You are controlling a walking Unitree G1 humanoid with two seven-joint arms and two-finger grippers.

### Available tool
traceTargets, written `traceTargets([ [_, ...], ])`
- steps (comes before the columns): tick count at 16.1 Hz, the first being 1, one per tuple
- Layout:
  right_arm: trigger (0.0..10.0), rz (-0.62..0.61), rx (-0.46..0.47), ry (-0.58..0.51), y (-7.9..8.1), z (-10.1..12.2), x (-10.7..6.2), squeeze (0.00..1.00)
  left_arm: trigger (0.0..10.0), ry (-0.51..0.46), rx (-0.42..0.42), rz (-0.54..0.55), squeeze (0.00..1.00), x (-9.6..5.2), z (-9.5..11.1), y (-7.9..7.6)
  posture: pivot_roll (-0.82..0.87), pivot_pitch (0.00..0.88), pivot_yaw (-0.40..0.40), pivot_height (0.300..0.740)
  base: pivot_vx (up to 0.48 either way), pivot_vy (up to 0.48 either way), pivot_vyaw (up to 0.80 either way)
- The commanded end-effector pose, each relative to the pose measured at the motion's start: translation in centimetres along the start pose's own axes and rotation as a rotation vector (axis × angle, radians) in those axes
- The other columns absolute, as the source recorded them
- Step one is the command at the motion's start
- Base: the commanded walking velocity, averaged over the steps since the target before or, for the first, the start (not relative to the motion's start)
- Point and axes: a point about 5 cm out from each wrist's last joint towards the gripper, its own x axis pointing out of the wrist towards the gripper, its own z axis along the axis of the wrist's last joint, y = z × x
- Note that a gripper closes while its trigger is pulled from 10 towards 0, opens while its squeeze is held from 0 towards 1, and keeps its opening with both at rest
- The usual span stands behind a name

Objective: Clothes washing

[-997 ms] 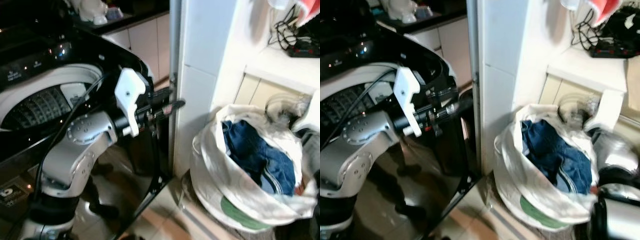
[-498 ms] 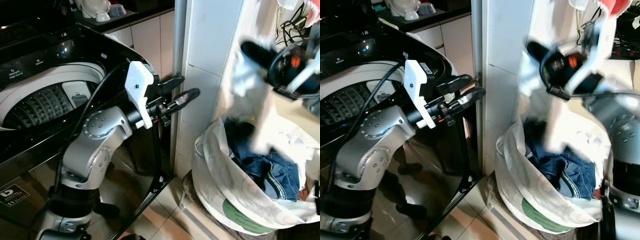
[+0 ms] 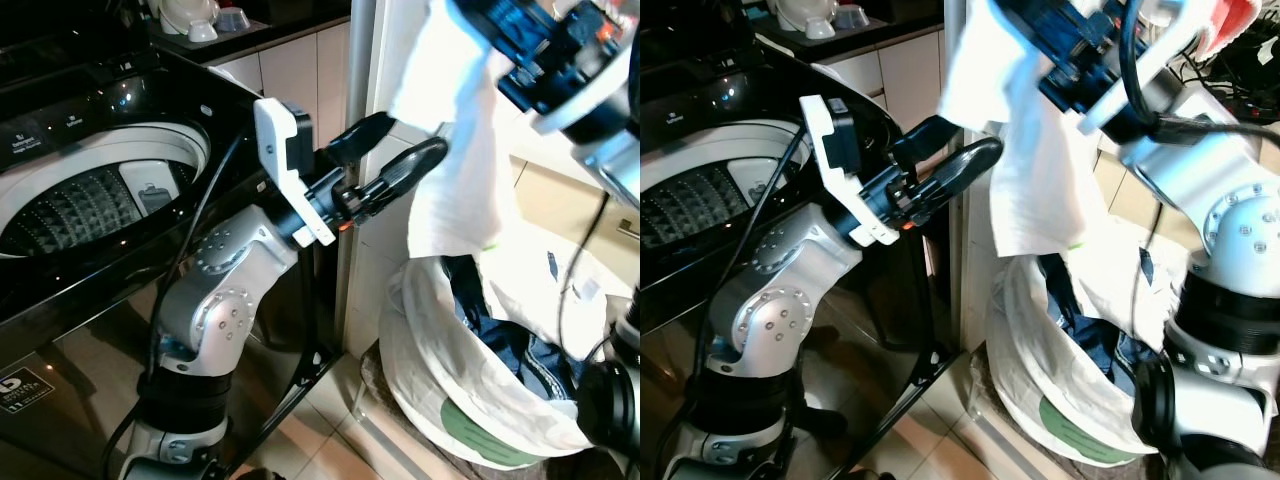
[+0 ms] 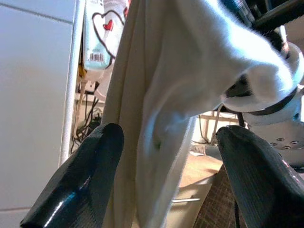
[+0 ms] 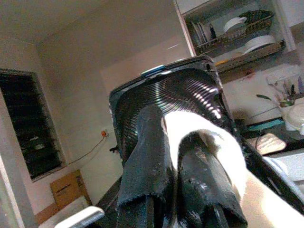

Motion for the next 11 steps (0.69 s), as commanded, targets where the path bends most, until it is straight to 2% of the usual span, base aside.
traceTargets([
  [1,0.0,0.046,0.019,0.007,1.0,0.1,0.7,0.00,10.0,-0.017,0.001,-0.004,0.00,0.5,0.3,-0.2,-0.07,0.000,0.009,0.740,0.000,0.000,0.00],
  [2,0.0,0.045,0.028,0.027,1.1,-0.4,1.0,0.00,10.0,-0.056,-0.084,-0.050,0.00,0.8,0.4,-0.9,-0.07,0.000,0.008,0.740,0.000,0.000,0.00],
  [4,0.0,0.028,0.046,0.049,1.0,-1.1,1.1,0.00,10.0,-0.052,-0.167,-0.154,0.00,0.8,0.1,-2.3,-0.07,0.000,0.007,0.740,0.000,0.000,0.00],
  [5,0.0,0.022,0.051,0.060,1.0,-1.4,1.2,0.00,10.0,0.001,-0.151,-0.181,0.00,0.8,-0.6,-2.8,-0.07,0.000,0.007,0.740,0.000,0.000,0.00],
  [7,0.0,0.013,0.067,0.070,1.0,-1.8,1.3,0.00,10.0,0.076,-0.061,-0.129,0.00,1.1,-2.0,-2.3,-0.07,0.000,0.008,0.740,0.000,0.000,0.00],
  [9,0.0,0.019,0.076,0.081,1.3,-2.5,1.6,0.00,10.0,0.146,0.062,-0.016,0.00,1.6,-3.1,-0.8,-0.08,0.000,0.012,0.740,0.000,0.000,0.00],
  [11,0.0,0.027,0.088,0.083,1.7,-2.9,1.9,0.00,10.0,0.180,0.139,0.090,0.00,1.7,-3.3,0.7,-0.08,0.000,0.012,0.740,0.000,0.000,0.00],
])
